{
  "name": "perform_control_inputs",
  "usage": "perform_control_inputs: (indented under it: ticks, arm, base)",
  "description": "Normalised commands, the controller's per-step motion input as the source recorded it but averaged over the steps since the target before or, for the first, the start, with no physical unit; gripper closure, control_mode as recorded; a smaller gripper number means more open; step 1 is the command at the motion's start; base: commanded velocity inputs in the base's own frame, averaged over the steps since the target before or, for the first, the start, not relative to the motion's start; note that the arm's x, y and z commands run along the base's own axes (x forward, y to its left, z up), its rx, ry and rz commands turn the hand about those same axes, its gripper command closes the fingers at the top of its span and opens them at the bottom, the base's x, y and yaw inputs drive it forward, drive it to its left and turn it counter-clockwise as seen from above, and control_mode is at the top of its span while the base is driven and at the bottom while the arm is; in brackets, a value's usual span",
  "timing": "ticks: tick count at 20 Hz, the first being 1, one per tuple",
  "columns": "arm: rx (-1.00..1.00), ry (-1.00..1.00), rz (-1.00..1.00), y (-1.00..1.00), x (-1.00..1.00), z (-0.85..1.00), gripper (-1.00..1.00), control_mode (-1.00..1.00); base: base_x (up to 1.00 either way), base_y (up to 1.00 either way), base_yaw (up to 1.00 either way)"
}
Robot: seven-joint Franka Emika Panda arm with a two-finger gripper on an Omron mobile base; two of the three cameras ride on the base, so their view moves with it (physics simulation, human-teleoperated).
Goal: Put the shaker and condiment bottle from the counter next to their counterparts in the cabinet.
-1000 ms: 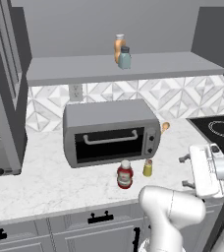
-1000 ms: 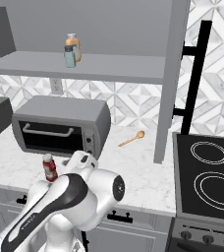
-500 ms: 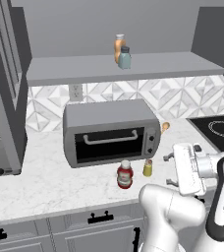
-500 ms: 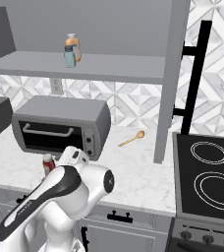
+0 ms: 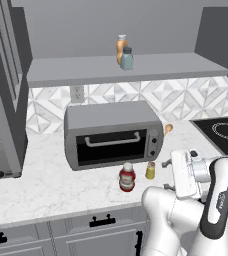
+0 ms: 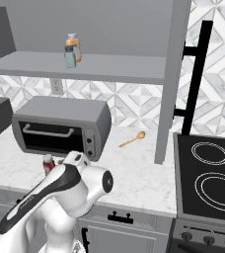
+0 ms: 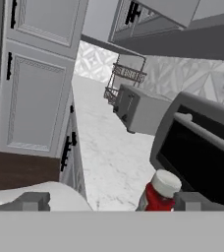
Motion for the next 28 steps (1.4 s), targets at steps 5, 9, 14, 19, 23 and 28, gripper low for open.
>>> perform_control_inputs:
  ticks: [5,9,14,19,23,28]
  arm:
    - [0.00,-0.05,-0.16,0.67,0.00,-0.50,-1.00,-1.00]
    - [0.00,-0.07,-0.15,0.61,0.00,-0.51,-1.00,-1.00]
    - [0.00,-0.07,-0.15,0.53,0.00,-0.52,-1.00,-1.00]
    - [0.00,-0.11,-0.15,0.50,0.01,-0.57,-1.00,-1.00]
    - [0.00,-0.13,-0.14,0.51,0.00,-0.64,-1.00,-1.00]
    - [0.00,-0.13,-0.14,0.56,0.00,-0.67,-1.00,-1.00]
  base:
    - [0.00,0.00,0.00]
    - [0.00,0.00,0.00]
    - [0.00,0.00,0.00]
    - [0.00,0.00,0.00]
    - [0.00,0.00,0.00]
    - [0.00,0.00,0.00]
